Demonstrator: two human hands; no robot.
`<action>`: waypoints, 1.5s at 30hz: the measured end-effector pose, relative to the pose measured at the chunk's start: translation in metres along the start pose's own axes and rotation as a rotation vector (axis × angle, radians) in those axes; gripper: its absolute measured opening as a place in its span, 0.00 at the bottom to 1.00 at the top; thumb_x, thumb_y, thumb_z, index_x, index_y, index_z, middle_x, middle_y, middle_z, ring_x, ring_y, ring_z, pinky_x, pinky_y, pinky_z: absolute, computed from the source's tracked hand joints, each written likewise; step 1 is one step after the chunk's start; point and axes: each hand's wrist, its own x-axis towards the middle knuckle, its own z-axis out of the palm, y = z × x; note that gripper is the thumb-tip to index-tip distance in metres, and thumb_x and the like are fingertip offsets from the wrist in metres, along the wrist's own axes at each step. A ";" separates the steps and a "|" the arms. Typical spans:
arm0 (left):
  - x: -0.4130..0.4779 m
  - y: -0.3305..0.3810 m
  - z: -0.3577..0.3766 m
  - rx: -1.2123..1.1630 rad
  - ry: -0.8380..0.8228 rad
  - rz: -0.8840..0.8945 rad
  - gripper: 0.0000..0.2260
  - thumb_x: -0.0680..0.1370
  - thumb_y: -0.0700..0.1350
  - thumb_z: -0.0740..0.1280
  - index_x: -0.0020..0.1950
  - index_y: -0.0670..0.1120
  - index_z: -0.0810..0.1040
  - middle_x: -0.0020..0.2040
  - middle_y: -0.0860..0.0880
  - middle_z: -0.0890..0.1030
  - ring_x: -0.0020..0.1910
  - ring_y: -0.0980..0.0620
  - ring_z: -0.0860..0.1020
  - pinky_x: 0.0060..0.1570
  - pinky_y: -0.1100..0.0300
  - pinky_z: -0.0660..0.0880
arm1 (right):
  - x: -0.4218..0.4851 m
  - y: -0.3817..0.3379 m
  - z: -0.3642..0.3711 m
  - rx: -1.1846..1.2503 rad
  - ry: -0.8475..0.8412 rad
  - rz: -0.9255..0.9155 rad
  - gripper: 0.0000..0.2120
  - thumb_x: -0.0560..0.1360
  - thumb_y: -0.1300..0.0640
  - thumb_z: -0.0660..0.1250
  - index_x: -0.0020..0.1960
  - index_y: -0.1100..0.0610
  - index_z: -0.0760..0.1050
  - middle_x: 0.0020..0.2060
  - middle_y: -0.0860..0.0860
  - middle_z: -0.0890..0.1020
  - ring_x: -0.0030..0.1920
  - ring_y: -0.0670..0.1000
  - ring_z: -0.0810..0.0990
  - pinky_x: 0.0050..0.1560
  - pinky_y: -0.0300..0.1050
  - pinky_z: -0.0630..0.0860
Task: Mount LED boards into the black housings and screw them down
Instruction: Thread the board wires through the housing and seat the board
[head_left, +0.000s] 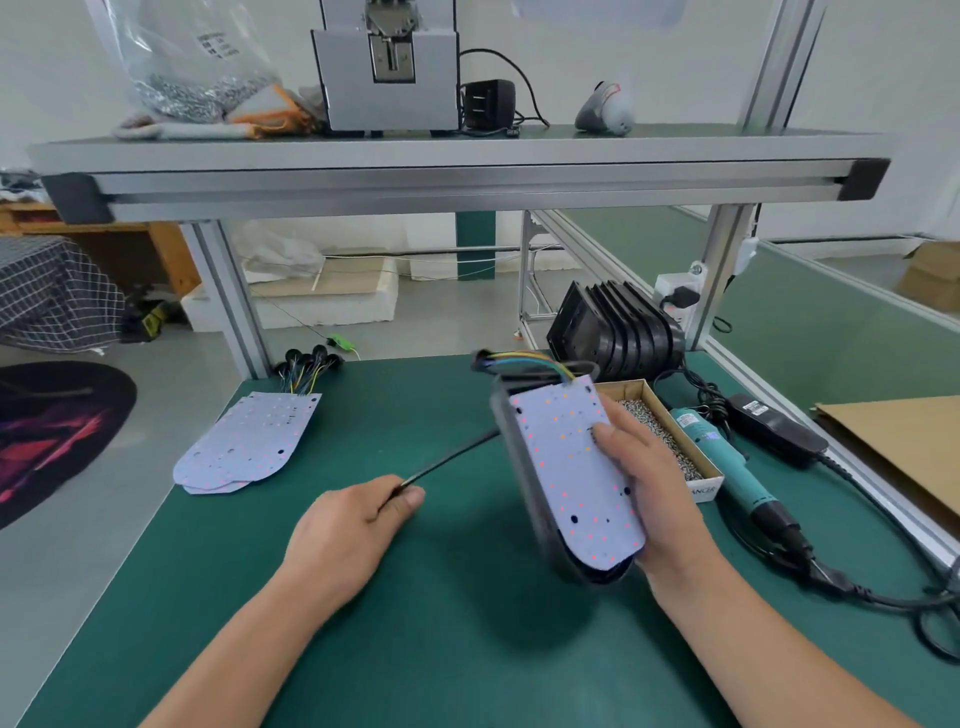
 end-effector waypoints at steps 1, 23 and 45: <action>0.000 -0.004 -0.002 -0.018 -0.020 0.003 0.21 0.82 0.68 0.61 0.49 0.50 0.75 0.32 0.55 0.76 0.32 0.54 0.73 0.37 0.54 0.73 | 0.002 -0.001 -0.003 0.001 0.024 -0.019 0.21 0.81 0.56 0.67 0.73 0.54 0.77 0.69 0.60 0.81 0.62 0.60 0.83 0.58 0.53 0.82; 0.001 0.024 -0.004 -1.270 0.108 -0.136 0.10 0.78 0.49 0.73 0.45 0.46 0.74 0.35 0.45 0.69 0.29 0.49 0.62 0.40 0.53 0.75 | -0.008 0.014 0.020 0.030 0.005 0.209 0.28 0.73 0.62 0.76 0.72 0.55 0.78 0.60 0.61 0.86 0.53 0.59 0.86 0.49 0.50 0.84; -0.010 0.029 0.014 0.103 0.064 0.108 0.05 0.81 0.53 0.65 0.48 0.64 0.76 0.35 0.53 0.77 0.36 0.52 0.75 0.35 0.54 0.75 | -0.015 -0.011 0.008 0.009 -0.103 0.041 0.05 0.76 0.57 0.71 0.51 0.54 0.81 0.47 0.58 0.84 0.40 0.55 0.84 0.41 0.46 0.82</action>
